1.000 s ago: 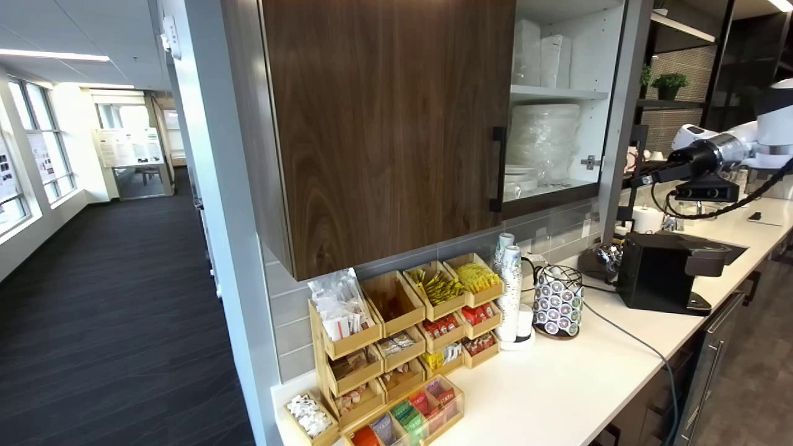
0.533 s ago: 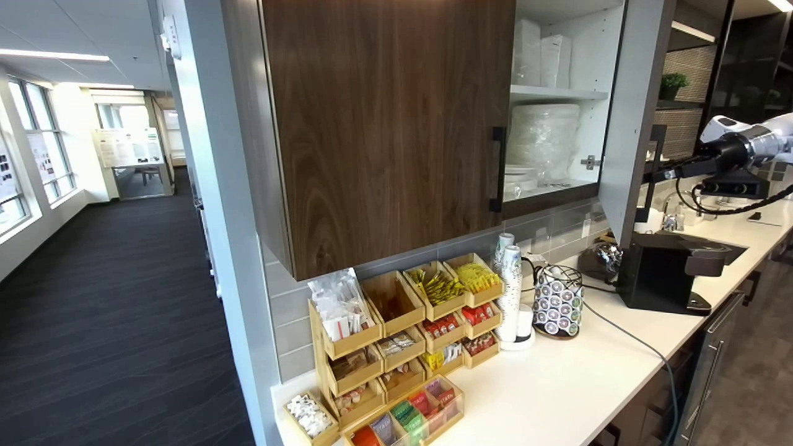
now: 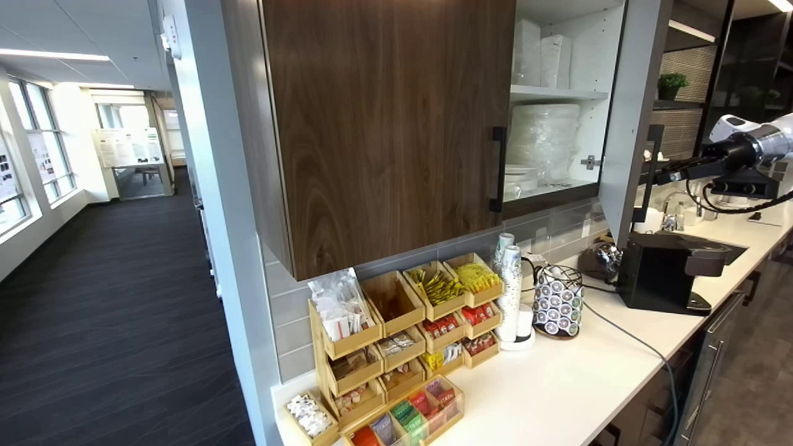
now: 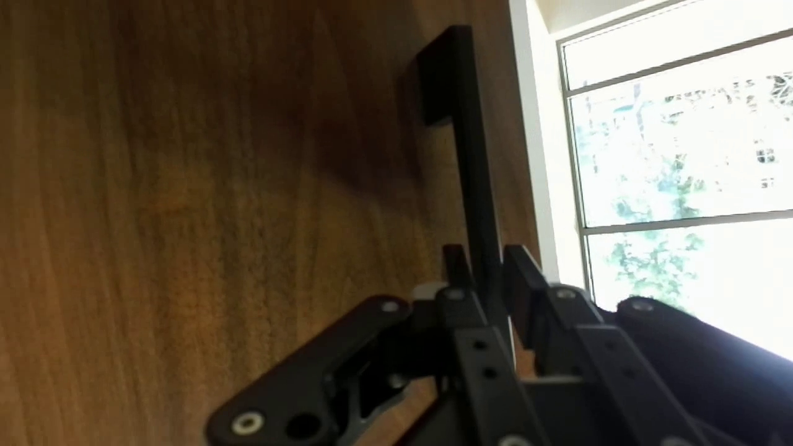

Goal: Open the right door of the upper cabinet on the left

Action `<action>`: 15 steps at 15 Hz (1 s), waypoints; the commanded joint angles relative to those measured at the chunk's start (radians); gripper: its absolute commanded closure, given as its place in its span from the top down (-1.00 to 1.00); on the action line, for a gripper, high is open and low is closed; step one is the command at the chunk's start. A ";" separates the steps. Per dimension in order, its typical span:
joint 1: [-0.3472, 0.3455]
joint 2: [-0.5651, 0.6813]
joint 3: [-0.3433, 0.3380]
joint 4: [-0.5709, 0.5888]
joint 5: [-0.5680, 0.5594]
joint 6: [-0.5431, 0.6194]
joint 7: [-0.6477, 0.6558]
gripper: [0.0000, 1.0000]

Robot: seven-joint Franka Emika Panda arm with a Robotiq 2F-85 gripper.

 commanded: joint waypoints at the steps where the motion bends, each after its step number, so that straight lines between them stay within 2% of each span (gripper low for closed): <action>1: -0.014 -0.039 -0.014 -0.024 -0.031 0.050 -0.003 -0.07; 2: -0.016 -0.042 -0.017 -0.023 -0.032 0.065 -0.006 -0.04; 9: -0.029 -0.088 -0.033 -0.025 -0.052 0.162 -0.007 0.97; 15: -0.055 -0.173 -0.041 -0.045 -0.131 0.198 0.025 0.99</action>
